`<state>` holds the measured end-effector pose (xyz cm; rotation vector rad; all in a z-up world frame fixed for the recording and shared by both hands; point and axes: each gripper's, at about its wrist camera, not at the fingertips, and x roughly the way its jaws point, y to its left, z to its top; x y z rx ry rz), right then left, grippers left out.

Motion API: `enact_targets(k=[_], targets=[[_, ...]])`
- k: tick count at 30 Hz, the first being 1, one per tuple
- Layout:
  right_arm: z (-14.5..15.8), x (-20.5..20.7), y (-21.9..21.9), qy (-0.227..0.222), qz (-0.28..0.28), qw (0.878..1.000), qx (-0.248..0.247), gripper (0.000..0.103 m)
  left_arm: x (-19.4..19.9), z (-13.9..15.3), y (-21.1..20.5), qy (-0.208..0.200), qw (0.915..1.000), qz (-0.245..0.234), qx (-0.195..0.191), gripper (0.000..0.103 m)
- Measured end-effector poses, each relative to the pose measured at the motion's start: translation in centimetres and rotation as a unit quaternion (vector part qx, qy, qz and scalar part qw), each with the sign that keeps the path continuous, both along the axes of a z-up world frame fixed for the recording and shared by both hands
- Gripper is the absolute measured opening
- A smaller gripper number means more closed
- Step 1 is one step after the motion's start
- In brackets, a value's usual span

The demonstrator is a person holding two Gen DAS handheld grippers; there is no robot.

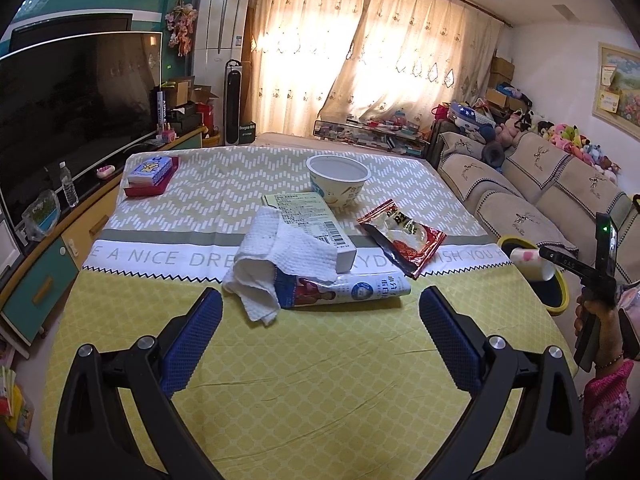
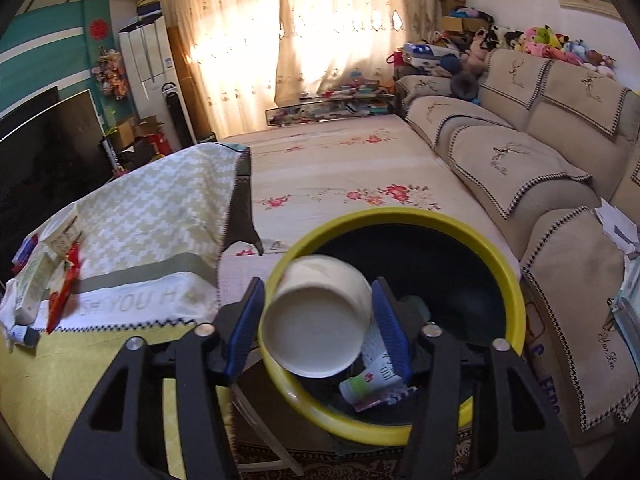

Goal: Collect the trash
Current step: 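Carry the paper cup over the bin and open the right gripper, then reach the left gripper to the white tissue and grasp it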

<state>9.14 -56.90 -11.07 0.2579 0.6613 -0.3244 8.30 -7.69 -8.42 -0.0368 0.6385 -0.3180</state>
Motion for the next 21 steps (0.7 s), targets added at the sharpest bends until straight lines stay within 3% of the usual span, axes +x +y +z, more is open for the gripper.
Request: enact_targets(k=[8, 17, 21], targets=[[-0.6, 0.2, -1.4, 0.003, -0.032, 0.999, 0.008, 0.046, 0.1, -0.4, -0.5, 0.005, 1.0000, -0.004, 0.005, 0.097], [3.3, 0.0, 5.5, -0.075, 0.053, 0.996, 0.012, 0.058, 1.9, -1.1, -0.4, 0.025, 0.9997, -0.007, 0.001, 0.097], [4.5, 0.4, 8.9, -0.101, 0.089, 0.991, 0.010, 0.059, 3.9, -0.9, -0.2, 0.030, 0.9994, 0.002, 0.015, 0.097]])
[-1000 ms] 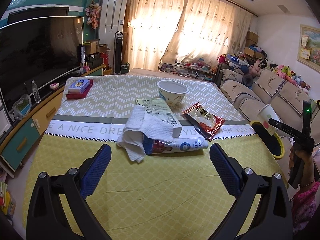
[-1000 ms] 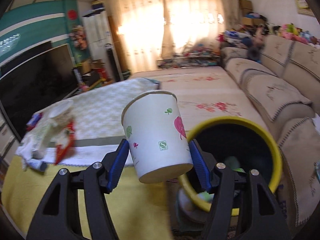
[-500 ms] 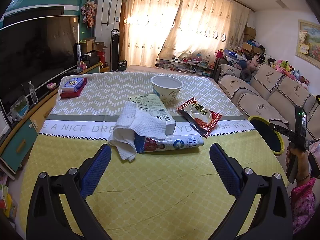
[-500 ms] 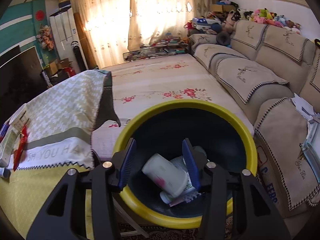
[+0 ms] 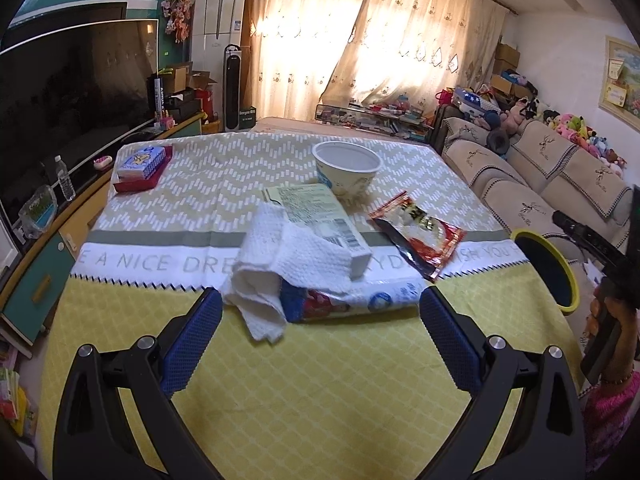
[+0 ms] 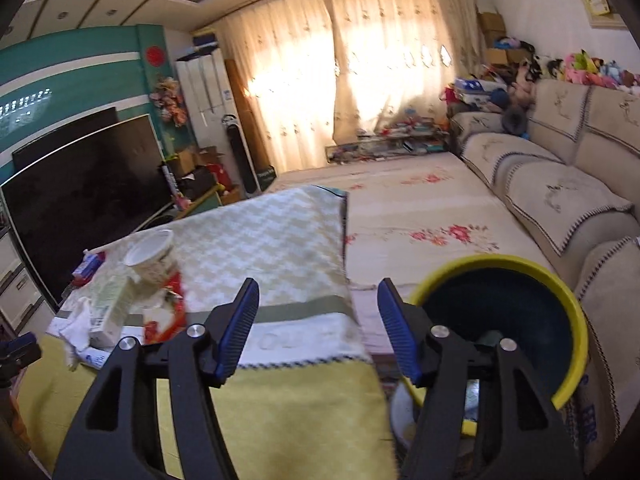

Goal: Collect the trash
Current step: 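Reach the left gripper to the white tissue and grasp it, then carry the tissue over the bin and open the left gripper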

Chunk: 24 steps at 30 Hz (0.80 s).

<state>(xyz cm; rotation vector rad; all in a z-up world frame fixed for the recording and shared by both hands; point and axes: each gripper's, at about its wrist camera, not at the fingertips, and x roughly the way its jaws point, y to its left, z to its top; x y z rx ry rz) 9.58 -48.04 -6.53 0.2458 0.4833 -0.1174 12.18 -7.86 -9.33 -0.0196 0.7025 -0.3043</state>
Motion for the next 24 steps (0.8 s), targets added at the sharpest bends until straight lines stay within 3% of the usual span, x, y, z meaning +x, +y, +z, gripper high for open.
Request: enact_targets(k=[5, 11, 19, 22, 24], targets=[[-0.4, 0.7, 3.2, 0.000, 0.021, 0.999, -0.025, 0.059, 3.1, -0.4, 0.2, 0.010, 0.9999, 0.001, 0.011, 0.097], [-0.1, 1.3, 4.1, 0.003, 0.025, 0.999, -0.030, 0.062, 6.8, -2.2, 0.5, 0.041, 0.9991, 0.006, 0.012, 0.096], [-0.3, 1.7, 4.2, 0.011, 0.025, 0.999, -0.034, 0.065, 8.5, -4.2, 1.5, 0.078, 0.9968, -0.005, -0.013, 0.070], [-0.4, 1.8, 4.2, 0.013, 0.025, 0.999, -0.034, 0.065, 8.3, -4.0, 1.7, 0.075, 0.9969, -0.009, -0.022, 0.051], [-0.4, 1.7, 4.1, 0.013, 0.024, 0.999, -0.035, 0.065, 7.9, -3.8, 1.8, 0.071, 0.9969, -0.014, -0.028, 0.027]])
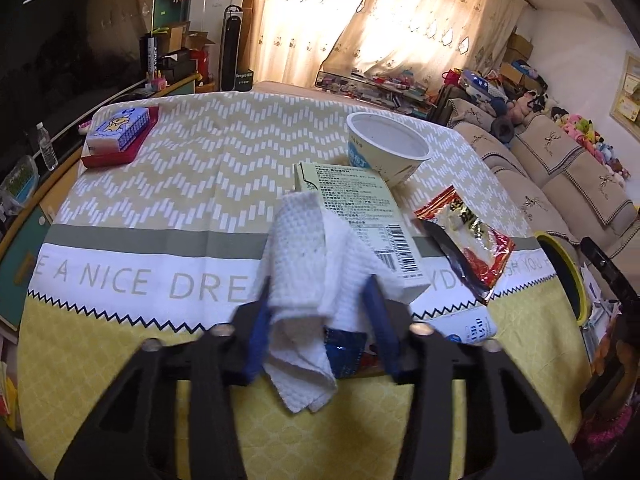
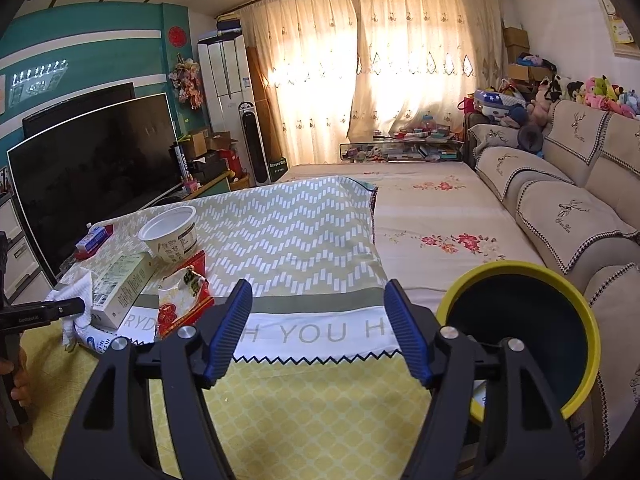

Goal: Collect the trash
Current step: 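Carry the tissue over the bin and open the left gripper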

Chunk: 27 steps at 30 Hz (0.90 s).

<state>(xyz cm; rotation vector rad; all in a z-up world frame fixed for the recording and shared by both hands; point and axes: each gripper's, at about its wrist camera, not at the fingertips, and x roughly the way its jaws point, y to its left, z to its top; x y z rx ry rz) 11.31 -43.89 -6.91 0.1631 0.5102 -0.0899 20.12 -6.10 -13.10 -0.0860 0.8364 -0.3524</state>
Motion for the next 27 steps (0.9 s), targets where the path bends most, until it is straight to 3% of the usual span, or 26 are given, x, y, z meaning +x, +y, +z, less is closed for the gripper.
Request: enact_targets(k=[3, 10, 14, 21, 27], targets=[[0.0, 0.0, 0.0, 0.000, 0.000, 1.000, -0.001, 0.065, -0.9, 0.7, 0.3, -0.009, 1.0000, 0.003, 0.000, 0.010], [0.2, -0.4, -0.1, -0.008, -0.009, 1.000, -0.001, 0.065, -4.6, 4.4, 0.2, -0.068, 0.9967, 0.018, 0.040, 0.007], [0.4, -0.8, 0.0, -0.013, -0.013, 1.000, -0.013, 0.065, -6.4, 7.1, -1.1, -0.090, 0.9953, -0.007, 0.033, 0.007], [2.7, -3.8, -4.0, -0.032, -0.096, 0.993, -0.058, 0.065, -8.4, 11.1, -7.6, -0.119, 0.9873, -0.104, 0.016, 0.007], [3.3, -7.2, -9.5, -0.033, -0.176, 0.982, -0.054, 0.067, -8.6, 12.2, -16.4, -0.110, 0.9703, -0.216, 0.001, 0.007]])
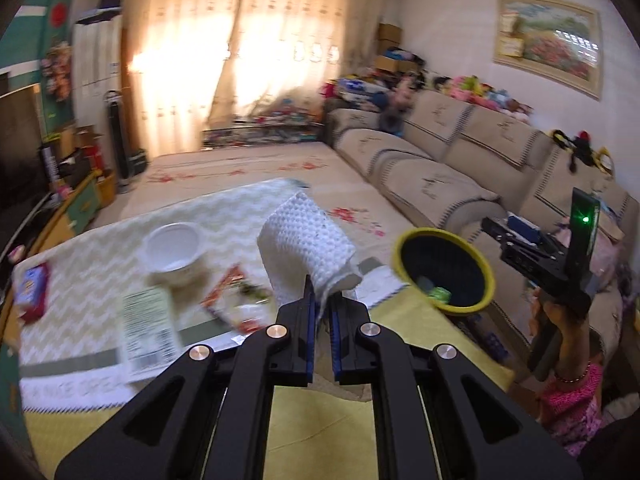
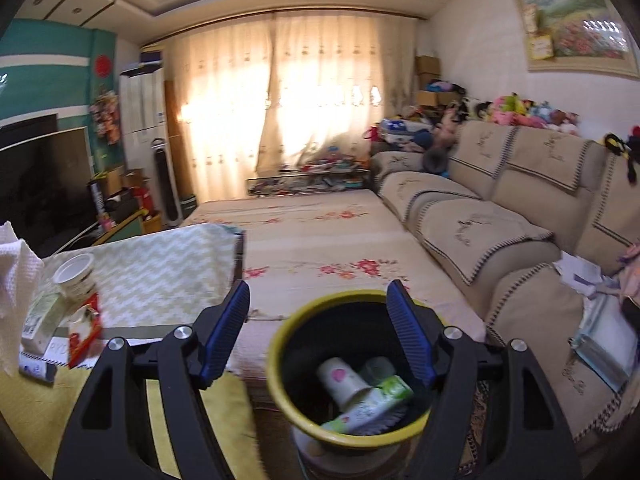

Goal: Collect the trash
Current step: 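Carry the tissue over the bin and open the left gripper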

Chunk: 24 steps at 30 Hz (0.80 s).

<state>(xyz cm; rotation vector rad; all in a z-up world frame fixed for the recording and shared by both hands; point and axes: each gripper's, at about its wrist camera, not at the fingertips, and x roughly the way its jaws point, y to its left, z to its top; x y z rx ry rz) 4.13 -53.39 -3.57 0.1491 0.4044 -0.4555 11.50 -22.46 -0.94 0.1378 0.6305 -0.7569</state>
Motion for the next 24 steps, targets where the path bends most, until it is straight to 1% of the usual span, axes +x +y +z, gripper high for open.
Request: enact_targets(k=[3, 6, 10, 15, 17, 21, 22, 23, 24], targets=[[-0.7, -1.4, -2.0, 0.001, -0.022, 1.000, 0.011, 0.067, 0.2, 0.2, -4.1, 0.001, 0.9992, -0.040, 0.002, 0.007], [-1.5, -2.5, -3.7, 0.002, -0.040, 0.999, 0.021, 0.067, 0.5, 0.3, -9.1, 0.005, 0.9967, -0.081, 0.005, 0.007], [-2.0, -3.9, -5.5, -0.002, -0.055, 0.998, 0.032, 0.067, 1.3, -0.3, -15.4, 0.006, 0.9932, -0.115, 0.014, 0.007], [-2.0, -4.7, -6.8, -0.003, -0.069, 0.997, 0.031, 0.068, 2.5, -2.1, -22.6, 0.008, 0.9892, -0.144, 0.027, 0.007], [-2.0, -5.0, -7.0, -0.003, -0.073, 0.997, 0.031, 0.068, 3.1, -3.3, -25.6, 0.018, 0.9874, -0.153, 0.033, 0.007], [-2.2, -5.5, -7.8, -0.002, -0.085, 0.996, 0.036, 0.068, 4.2, -6.2, -30.2, 0.037, 0.9841, -0.166, 0.053, 0.009], [-2.2, -5.6, -7.9, -0.002, -0.087, 0.996, 0.036, 0.068, 4.3, -6.9, -30.7, 0.038, 0.9843, -0.163, 0.057, 0.012], [-2.2, -5.7, -8.1, -0.001, -0.090, 0.995, 0.037, 0.068, 4.7, -7.6, -31.4, 0.040, 0.9845, -0.159, 0.062, 0.025], [-2.2, -5.7, -8.1, -0.001, -0.091, 0.995, 0.038, 0.068, 5.0, -8.2, -32.1, 0.045, 0.9846, -0.155, 0.067, 0.050]])
